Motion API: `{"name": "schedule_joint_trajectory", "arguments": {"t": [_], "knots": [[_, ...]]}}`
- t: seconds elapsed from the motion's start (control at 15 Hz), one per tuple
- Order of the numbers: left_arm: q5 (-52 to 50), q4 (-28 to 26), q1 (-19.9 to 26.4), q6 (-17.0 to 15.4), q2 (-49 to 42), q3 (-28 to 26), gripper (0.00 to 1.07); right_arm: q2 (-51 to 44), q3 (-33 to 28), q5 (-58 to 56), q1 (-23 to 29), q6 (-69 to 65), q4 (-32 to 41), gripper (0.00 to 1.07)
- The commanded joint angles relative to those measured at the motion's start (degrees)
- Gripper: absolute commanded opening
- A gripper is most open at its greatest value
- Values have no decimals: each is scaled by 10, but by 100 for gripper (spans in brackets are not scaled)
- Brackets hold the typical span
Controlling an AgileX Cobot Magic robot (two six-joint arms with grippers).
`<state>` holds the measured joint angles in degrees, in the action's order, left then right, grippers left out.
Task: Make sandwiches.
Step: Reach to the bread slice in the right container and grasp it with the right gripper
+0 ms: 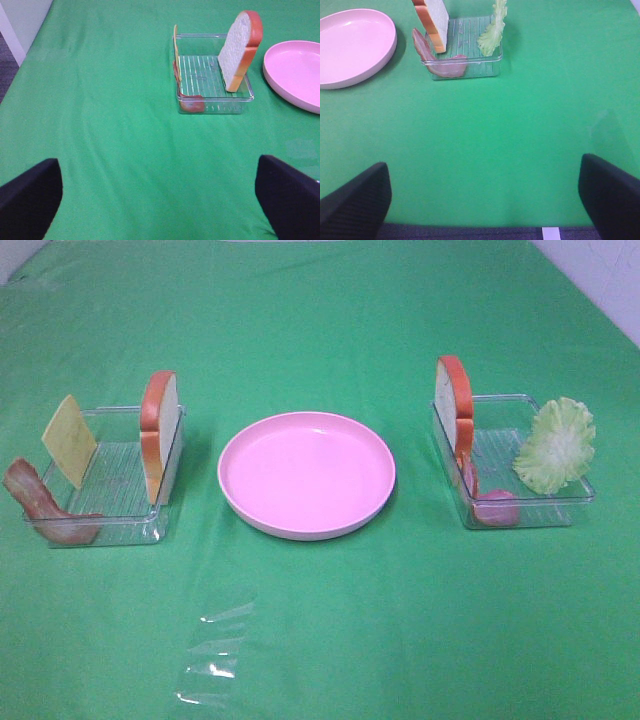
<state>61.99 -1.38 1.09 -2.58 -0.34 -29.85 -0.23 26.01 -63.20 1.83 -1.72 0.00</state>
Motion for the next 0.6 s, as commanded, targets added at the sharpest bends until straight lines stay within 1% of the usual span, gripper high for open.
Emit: {"name": "schedule_joint_trajectory", "arguments": {"t": [0.07,0.2,0.33,0.4,0.53,0.6], "knots": [[-3,1,0,-1,-11,2,100,-12,-2,2,0,1,0,98],[-3,1,0,-1,-11,2,100,-1,-1,3,0,-2,0,98],[-3,2,0,-1,-11,2,100,130,42,-6,0,-7,30,98],[-3,2,0,-1,-11,2,100,202,74,-6,0,-7,46,98],[-3,2,0,-1,-11,2,100,382,175,-7,0,-6,72,98],[-3,2,0,-1,-11,2,100,418,198,-8,0,-3,73,98]]}}
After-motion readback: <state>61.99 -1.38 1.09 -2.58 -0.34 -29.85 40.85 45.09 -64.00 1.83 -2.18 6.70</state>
